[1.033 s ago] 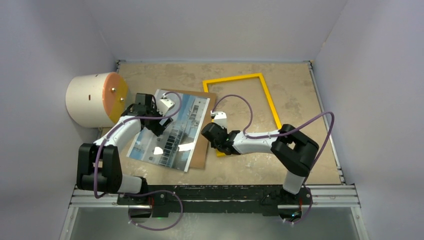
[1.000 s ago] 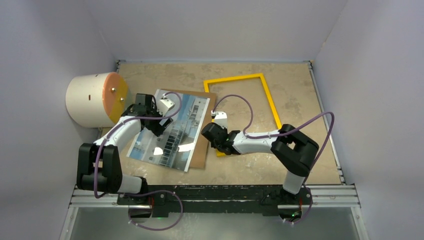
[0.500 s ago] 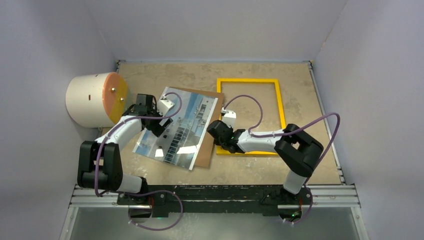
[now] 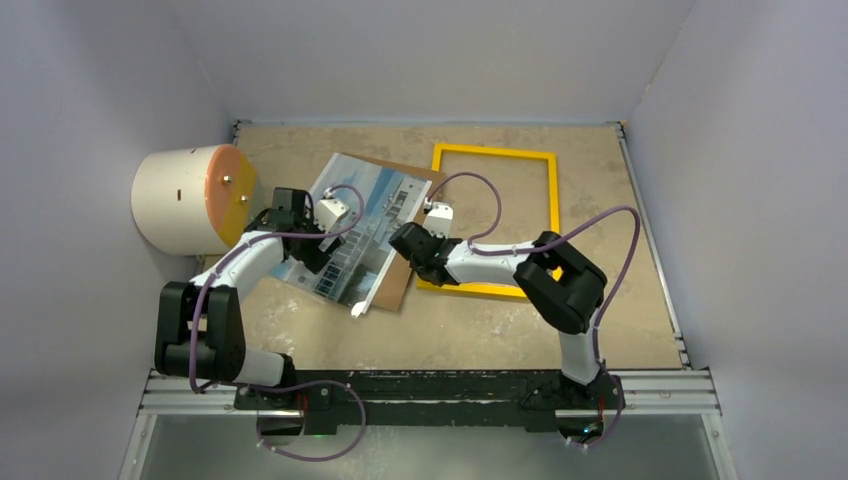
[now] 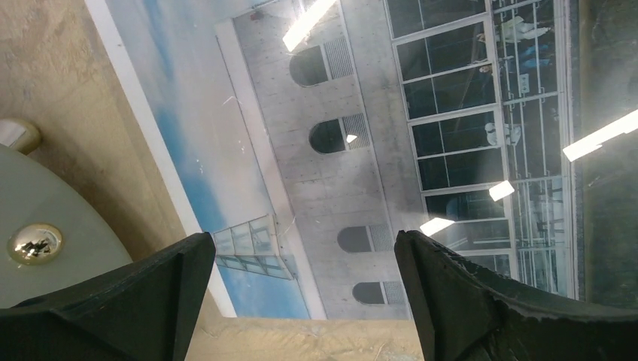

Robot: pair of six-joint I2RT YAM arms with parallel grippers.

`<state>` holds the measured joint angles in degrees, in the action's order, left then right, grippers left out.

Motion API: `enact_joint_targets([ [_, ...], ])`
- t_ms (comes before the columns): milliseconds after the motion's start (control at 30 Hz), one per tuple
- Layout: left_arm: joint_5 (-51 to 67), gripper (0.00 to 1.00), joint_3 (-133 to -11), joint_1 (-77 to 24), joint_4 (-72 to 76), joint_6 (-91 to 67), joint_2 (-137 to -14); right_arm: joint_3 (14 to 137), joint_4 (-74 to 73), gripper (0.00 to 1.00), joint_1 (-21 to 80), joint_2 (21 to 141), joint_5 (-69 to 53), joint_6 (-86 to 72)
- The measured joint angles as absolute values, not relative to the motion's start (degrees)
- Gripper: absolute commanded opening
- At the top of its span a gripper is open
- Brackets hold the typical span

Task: Put the photo into the frame
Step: Move the photo frame to the center of the board, then adjust the photo frame item at the center of the board.

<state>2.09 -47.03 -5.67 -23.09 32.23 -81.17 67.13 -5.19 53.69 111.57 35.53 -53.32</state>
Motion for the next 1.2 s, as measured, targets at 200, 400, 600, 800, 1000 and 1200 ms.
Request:
enact_joint_targets([
  [200,5.1,1.0,-48.4,-6.7,-24.5,31.2,-81.1,66.1,-3.5,0.0,53.6,111.1,34.9,-53.0],
  [400,11.2,1.0,-49.5,-18.7,-22.7,26.9,-77.9,61.3,1.1,0.0,52.8,107.9,31.1,-52.1],
  [600,12.2,1.0,-47.9,-31.7,-17.0,22.5,-77.6,58.2,3.4,0.0,51.9,105.8,28.2,-52.6],
  [800,7.4,1.0,-47.6,-35.1,-7.5,17.5,-82.4,56.5,3.5,0.0,50.8,104.4,27.3,-55.0],
  [1000,4.0,1.0,-47.6,-36.5,-2.7,14.8,-89.6,55.5,3.3,0.0,50.3,103.6,27.6,-57.0],
  [1200,4.3,1.0,-46.6,-38.0,-1.5,14.0,-91.8,51.9,4.5,0.0,49.3,101.0,27.5,-58.1],
])
